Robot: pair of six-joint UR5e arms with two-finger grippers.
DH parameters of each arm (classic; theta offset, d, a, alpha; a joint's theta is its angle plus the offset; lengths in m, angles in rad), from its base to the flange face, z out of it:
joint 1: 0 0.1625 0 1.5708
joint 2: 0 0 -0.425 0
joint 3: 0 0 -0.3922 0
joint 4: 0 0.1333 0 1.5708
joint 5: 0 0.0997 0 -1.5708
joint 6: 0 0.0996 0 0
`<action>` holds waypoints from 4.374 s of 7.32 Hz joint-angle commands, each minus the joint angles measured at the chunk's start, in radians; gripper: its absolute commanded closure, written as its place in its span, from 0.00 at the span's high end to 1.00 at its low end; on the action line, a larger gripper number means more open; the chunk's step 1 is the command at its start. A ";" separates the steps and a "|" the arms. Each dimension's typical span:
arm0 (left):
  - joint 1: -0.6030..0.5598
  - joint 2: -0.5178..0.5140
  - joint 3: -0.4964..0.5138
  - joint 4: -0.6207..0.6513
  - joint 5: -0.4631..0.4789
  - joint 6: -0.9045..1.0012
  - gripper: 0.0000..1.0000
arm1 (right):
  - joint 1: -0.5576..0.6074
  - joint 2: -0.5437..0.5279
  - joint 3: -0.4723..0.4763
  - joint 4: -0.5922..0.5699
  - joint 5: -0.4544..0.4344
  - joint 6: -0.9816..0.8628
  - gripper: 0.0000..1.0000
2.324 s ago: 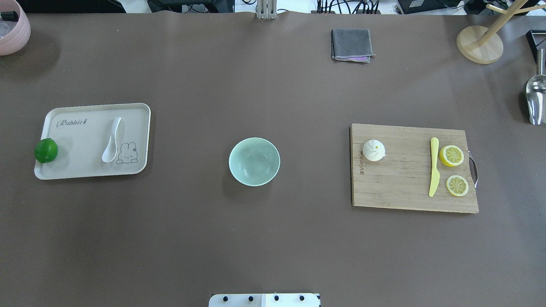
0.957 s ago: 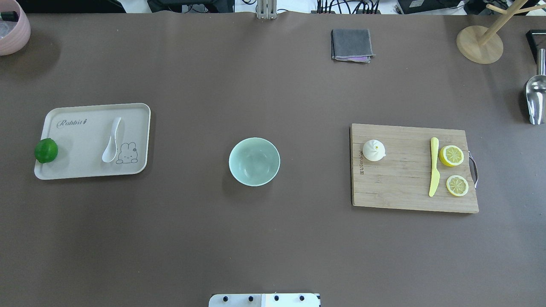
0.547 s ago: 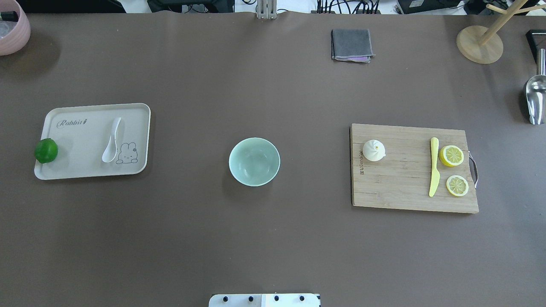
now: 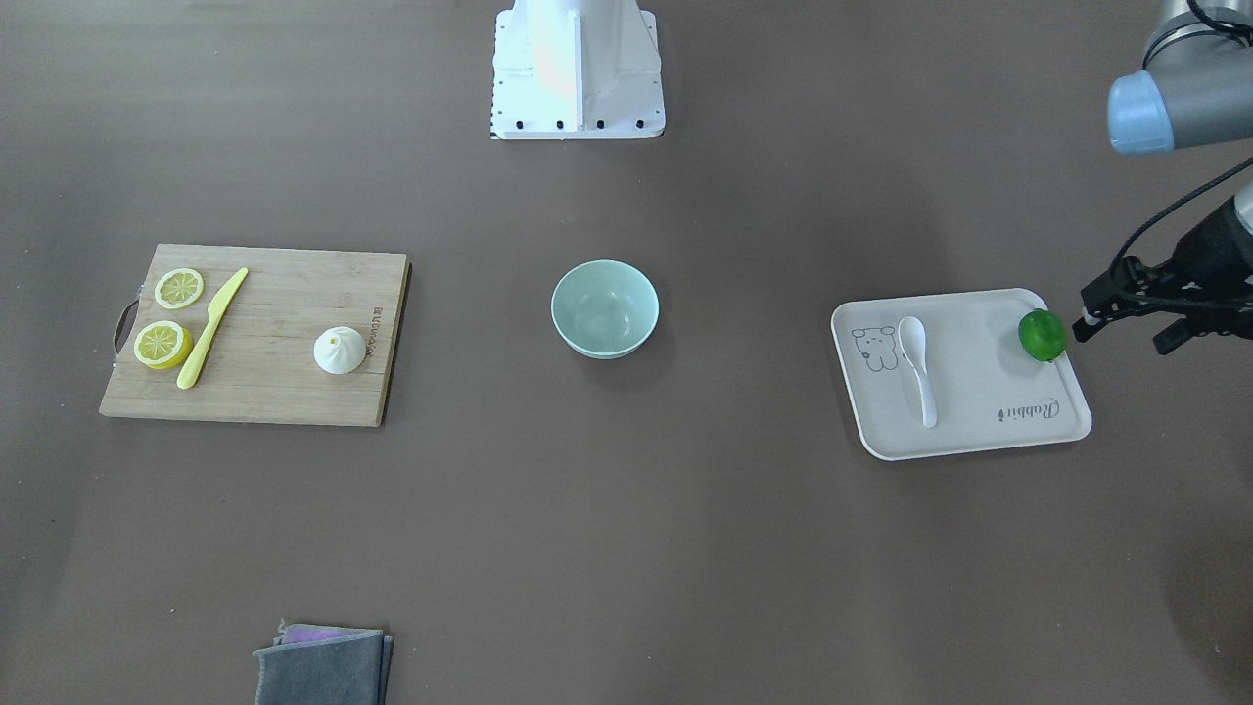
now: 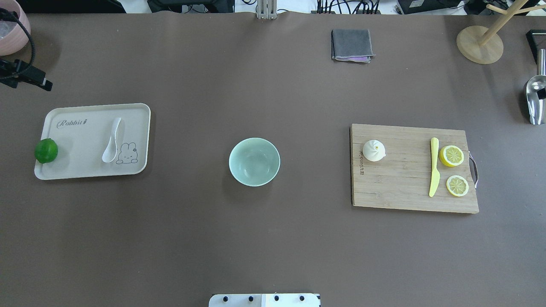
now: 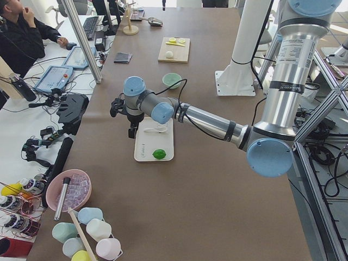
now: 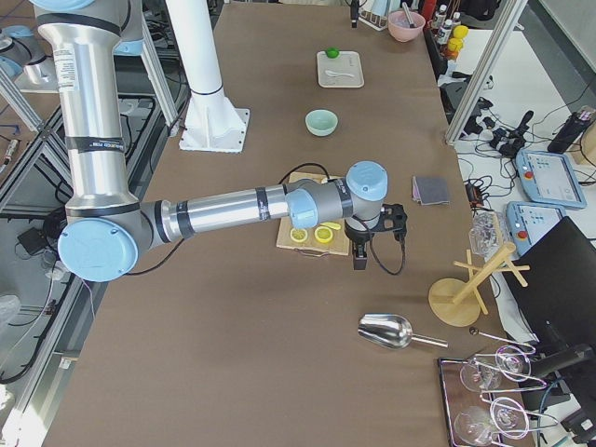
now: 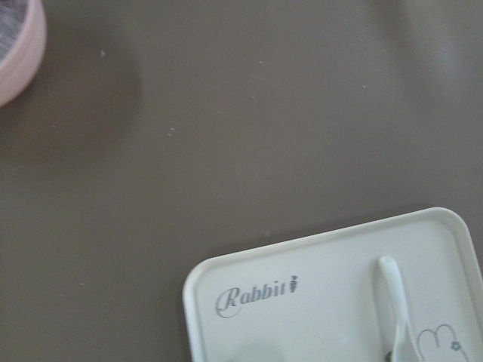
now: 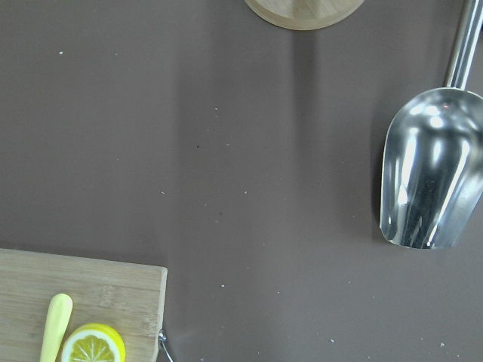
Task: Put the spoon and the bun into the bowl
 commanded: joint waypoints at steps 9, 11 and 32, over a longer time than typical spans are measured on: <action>0.357 -0.041 0.107 -0.200 0.406 -0.397 0.98 | -0.131 0.048 -0.010 0.092 0.019 0.228 1.00; 0.382 -0.033 0.116 -0.199 0.406 -0.391 0.97 | -0.140 0.061 -0.010 0.092 0.019 0.228 1.00; 0.360 -0.295 0.021 0.018 0.331 -0.501 0.00 | -0.278 0.137 0.030 0.093 -0.061 0.480 1.00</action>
